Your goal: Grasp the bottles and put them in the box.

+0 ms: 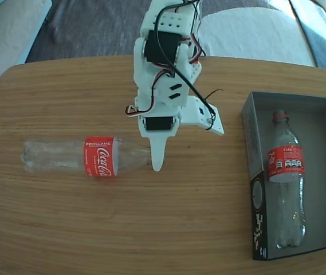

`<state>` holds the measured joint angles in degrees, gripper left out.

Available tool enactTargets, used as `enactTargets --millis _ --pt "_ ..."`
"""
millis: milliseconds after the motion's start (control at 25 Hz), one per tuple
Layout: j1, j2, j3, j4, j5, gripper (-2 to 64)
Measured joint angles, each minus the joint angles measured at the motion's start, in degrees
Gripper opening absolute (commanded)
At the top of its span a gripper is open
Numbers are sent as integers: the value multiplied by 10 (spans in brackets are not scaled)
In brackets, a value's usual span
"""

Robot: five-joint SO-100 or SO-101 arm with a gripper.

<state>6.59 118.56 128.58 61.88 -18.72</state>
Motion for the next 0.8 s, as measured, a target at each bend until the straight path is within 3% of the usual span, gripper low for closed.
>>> enactTargets --millis 560,800 --pt "-2 0 25 -12 -4 433" --pt "-2 -56 25 -39 -4 433"
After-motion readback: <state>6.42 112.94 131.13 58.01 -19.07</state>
